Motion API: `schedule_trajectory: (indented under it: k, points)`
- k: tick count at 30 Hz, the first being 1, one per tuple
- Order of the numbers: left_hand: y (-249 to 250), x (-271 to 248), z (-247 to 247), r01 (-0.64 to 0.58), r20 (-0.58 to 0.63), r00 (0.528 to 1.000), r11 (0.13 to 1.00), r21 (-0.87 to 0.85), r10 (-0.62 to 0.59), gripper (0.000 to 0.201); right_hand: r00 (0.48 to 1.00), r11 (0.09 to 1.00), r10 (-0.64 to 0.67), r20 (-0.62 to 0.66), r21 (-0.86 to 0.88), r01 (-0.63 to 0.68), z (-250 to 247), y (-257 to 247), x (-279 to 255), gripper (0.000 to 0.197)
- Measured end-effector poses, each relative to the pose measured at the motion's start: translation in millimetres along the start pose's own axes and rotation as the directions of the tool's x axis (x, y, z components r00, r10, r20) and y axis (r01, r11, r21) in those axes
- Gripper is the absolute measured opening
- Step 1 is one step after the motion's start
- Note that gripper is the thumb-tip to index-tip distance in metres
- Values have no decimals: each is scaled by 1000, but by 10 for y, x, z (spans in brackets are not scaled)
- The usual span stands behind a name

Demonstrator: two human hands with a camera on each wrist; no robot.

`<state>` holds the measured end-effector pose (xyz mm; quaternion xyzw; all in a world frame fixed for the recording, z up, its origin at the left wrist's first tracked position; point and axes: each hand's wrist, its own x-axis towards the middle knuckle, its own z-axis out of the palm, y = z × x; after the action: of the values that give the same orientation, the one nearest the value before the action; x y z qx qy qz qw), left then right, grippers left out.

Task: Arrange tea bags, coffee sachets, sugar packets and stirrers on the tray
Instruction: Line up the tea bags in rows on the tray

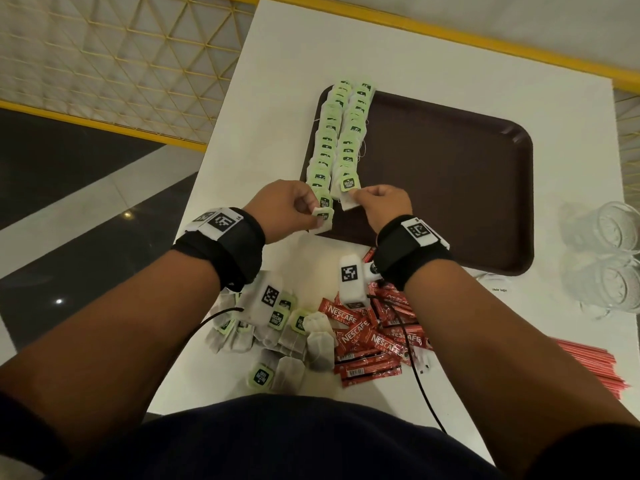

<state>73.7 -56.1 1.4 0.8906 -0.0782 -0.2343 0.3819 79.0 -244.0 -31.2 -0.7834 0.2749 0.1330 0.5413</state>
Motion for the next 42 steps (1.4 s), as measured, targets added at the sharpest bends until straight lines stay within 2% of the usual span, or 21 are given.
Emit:
schedule_trajectory:
  k: [8, 17, 19, 21, 23, 26, 30, 33, 37, 42]
  points:
    - [-150, 42, -109, 37, -66, 997, 995, -94, -43, 22, 999, 984, -7, -47, -179, -1, 98, 24, 85, 18]
    - [-178, 105, -151, -14, -62, 998, 989, -147, 4, 16, 995, 938, -72, -71, -343, 43, 93, 10, 46, 26]
    - [-150, 129, -166, -34, -77, 997, 986, -160, 22, 16, 989, 930, -113, -92, -359, 73, 64, 4, 14, 29]
    - [-111, 163, -179, -59, -91, 995, 986, -153, 46, 18, 969, 914, -225, -101, -366, 174, 12, -40, -58, 26]
    - [-57, 194, -183, -89, -92, 993, 985, -150, 76, 18, 948, 889, -317, -28, -357, 286, -36, -113, -162, 21]
    - [43, 237, -149, -133, -72, 990, 978, -161, 123, 16, 936, 894, -321, 143, -279, 349, -72, -170, -262, 21]
    - [117, 278, -39, -117, -46, 993, 985, -130, 112, 15, 952, 935, -256, 168, -209, 288, -104, -95, -205, 14]
    - [56, 291, 37, -14, -81, 997, 1000, -23, 13, 25, 976, 967, -178, 122, -163, 197, -115, 11, -128, 11]
    - [-28, 271, 94, 114, -116, 988, 985, 129, -99, 27, 996, 977, -70, 61, -200, 80, -49, 142, -4, 18]
    - [49, 265, 137, 136, -123, 986, 970, 200, -113, 37, 998, 975, -58, 7, -214, 58, 73, 101, 67, 20]
